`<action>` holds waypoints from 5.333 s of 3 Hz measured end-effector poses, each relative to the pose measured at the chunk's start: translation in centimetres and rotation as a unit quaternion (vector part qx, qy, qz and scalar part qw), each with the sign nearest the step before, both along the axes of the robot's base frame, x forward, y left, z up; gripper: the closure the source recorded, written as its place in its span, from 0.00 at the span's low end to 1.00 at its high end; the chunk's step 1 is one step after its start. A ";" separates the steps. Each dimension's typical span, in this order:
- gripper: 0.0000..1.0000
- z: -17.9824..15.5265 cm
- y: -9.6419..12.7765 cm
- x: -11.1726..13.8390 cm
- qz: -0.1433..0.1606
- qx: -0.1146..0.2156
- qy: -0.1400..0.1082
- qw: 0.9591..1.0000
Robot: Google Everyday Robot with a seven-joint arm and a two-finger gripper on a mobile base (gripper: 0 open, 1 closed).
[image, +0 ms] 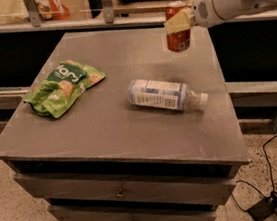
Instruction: Move coke can near blue plastic bottle
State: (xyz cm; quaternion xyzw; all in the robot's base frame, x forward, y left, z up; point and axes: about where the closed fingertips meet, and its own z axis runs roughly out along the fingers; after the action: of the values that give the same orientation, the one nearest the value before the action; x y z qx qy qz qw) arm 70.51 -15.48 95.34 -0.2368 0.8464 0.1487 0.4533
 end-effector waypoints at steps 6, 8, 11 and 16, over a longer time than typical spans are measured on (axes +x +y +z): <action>0.75 -6.3 4.3 -8.2 -0.037 0.013 -0.015 0.999; 0.30 -6.4 4.0 -9.0 -0.040 0.012 -0.020 0.999; 0.00 -6.1 3.9 -10.1 -0.042 0.028 -0.017 0.999; 0.00 0.5 -9.6 -7.8 -0.175 -0.036 -0.074 0.981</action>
Offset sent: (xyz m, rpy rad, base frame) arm -0.0706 0.0236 -0.0334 0.0293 0.0243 -0.0451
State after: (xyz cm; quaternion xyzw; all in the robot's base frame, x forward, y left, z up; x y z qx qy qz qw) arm 62.70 -25.07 95.84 -0.1119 0.8437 0.0189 0.5246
